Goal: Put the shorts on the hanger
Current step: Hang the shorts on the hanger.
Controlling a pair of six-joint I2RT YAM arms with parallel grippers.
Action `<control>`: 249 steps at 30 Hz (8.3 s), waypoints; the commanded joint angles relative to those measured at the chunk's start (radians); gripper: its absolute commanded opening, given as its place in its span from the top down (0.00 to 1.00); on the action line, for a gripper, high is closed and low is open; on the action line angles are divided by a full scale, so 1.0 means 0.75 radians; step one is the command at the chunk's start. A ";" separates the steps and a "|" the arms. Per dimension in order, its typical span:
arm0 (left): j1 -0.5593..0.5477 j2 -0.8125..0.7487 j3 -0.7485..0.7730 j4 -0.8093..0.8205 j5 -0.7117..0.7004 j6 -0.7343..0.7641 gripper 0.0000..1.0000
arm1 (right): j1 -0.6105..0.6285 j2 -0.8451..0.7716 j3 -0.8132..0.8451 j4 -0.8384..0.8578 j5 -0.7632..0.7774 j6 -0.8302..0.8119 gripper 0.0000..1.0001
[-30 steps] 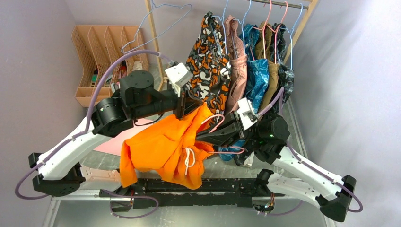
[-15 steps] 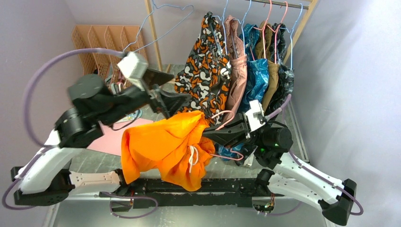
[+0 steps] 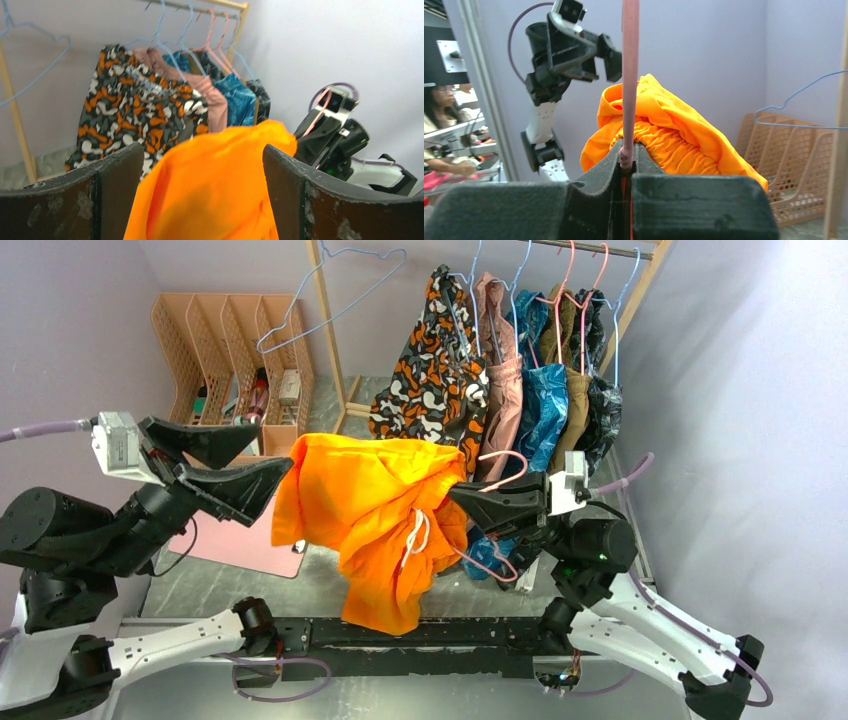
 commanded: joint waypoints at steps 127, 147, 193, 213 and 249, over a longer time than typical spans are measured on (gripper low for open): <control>-0.002 0.640 0.438 -0.526 0.852 0.641 0.01 | 0.002 -0.024 0.215 -0.356 -0.140 -0.212 1.00; 0.000 0.682 0.316 -0.661 0.752 0.667 0.40 | 0.002 0.031 0.215 -0.294 -0.291 -0.155 1.00; -0.001 0.540 0.087 -0.348 0.877 0.544 0.93 | 0.002 0.105 0.369 -0.482 -0.135 -0.187 0.66; -0.001 0.580 0.135 -0.244 0.984 0.523 0.66 | 0.002 0.136 0.300 -0.264 -0.177 -0.085 1.00; 0.000 -0.192 -0.422 -0.004 0.053 0.331 0.93 | 0.002 0.094 0.445 -0.863 0.253 -0.127 0.07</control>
